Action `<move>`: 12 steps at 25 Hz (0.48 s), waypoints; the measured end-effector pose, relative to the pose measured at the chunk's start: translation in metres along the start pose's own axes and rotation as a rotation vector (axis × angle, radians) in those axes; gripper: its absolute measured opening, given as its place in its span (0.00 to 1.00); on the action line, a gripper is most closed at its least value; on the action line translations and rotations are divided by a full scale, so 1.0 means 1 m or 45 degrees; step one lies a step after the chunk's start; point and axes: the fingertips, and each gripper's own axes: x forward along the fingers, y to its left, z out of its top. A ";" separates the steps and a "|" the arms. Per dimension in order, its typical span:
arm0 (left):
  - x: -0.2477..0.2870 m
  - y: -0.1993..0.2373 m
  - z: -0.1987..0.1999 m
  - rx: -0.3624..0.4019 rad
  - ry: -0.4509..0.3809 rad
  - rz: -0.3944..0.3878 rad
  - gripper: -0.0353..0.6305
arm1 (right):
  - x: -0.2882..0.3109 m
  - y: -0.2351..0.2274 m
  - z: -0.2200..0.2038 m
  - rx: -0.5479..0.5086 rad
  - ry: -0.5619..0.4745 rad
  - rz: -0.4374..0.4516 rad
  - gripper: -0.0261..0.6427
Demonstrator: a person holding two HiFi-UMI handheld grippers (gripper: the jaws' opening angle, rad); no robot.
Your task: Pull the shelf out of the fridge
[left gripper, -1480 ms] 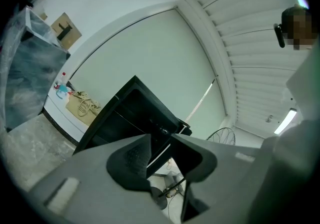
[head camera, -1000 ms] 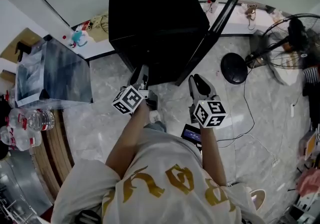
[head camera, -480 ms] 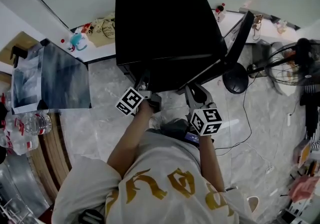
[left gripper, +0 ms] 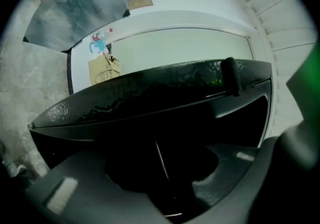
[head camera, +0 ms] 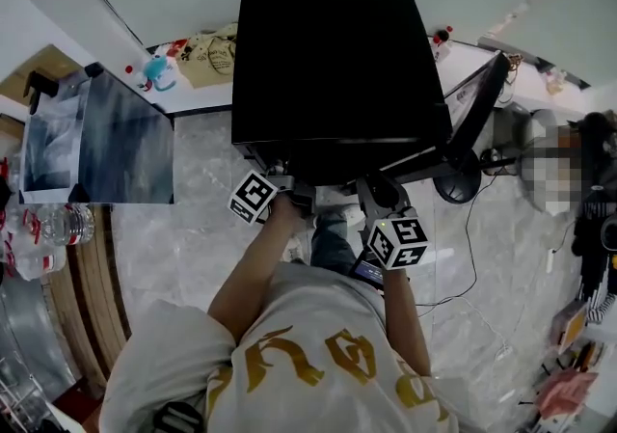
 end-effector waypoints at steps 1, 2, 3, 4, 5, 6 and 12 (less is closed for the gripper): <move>0.003 0.000 0.002 -0.001 -0.008 -0.005 0.24 | 0.002 -0.001 0.001 -0.001 0.000 0.008 0.18; 0.005 -0.001 0.003 -0.002 -0.015 -0.008 0.24 | 0.005 -0.003 0.002 -0.001 -0.001 0.013 0.17; 0.007 0.000 0.004 -0.006 -0.021 -0.011 0.24 | 0.007 -0.004 0.002 -0.001 -0.002 0.016 0.17; 0.009 0.000 0.005 -0.017 -0.028 -0.013 0.24 | 0.009 -0.007 0.002 0.000 -0.002 0.017 0.18; 0.010 0.000 0.006 -0.032 -0.038 -0.014 0.23 | 0.010 -0.008 0.003 0.002 -0.001 0.019 0.18; 0.010 0.001 0.007 -0.044 -0.048 -0.013 0.23 | 0.011 -0.009 0.003 0.004 0.000 0.021 0.18; 0.015 0.005 0.014 -0.069 -0.090 -0.012 0.22 | 0.014 -0.016 -0.002 0.025 0.009 0.026 0.18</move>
